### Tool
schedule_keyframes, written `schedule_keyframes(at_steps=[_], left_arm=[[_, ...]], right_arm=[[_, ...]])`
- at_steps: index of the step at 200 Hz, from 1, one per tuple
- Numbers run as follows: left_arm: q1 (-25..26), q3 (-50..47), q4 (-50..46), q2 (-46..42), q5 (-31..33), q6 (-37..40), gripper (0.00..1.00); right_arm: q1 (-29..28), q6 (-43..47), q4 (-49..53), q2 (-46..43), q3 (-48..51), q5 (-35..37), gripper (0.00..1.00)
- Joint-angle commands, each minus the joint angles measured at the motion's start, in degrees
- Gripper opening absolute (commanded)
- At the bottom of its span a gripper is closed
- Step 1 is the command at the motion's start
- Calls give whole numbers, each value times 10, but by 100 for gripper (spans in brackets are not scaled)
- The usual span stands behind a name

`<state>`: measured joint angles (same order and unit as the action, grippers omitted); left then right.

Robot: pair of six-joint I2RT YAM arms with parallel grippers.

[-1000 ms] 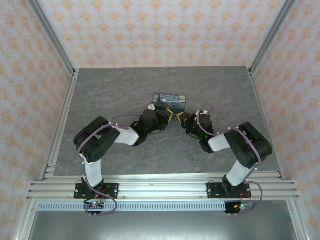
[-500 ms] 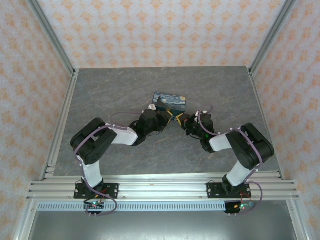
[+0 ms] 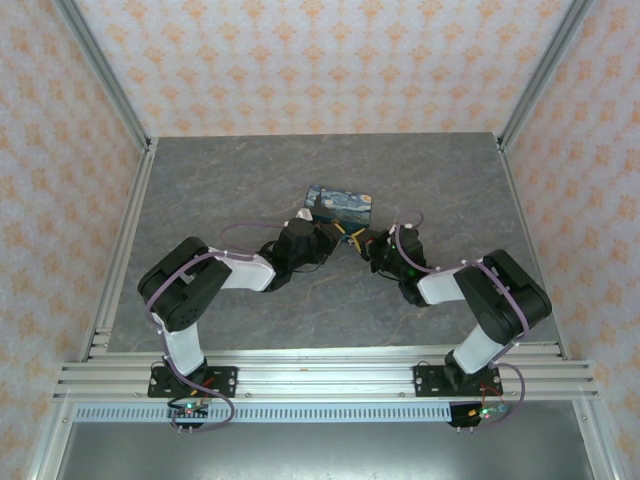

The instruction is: Unlock a padlock with a key

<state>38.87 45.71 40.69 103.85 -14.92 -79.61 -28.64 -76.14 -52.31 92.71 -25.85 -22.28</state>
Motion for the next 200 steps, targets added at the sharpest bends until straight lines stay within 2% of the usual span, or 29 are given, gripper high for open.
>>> schedule_keyframes(at_steps=[1, 26, 85, 157, 200], left_arm=[[59, 16, 43, -6, -119, -7, 0], [59, 13, 69, 2, -118, -29, 0], [59, -20, 232, 32, -106, -131, 0], [59, -13, 113, -9, -113, -51, 0], [62, 8, 111, 24, -113, -47, 0]], right_arm=[[-23, -17, -61, -6, -10, 2, 0], [-27, -18, -71, -5, 3, 15, 0], [-26, -32, -147, 30, 17, 42, 0], [-18, -21, -116, 11, 9, 33, 0], [-55, -14, -86, 35, -71, -1, 0]])
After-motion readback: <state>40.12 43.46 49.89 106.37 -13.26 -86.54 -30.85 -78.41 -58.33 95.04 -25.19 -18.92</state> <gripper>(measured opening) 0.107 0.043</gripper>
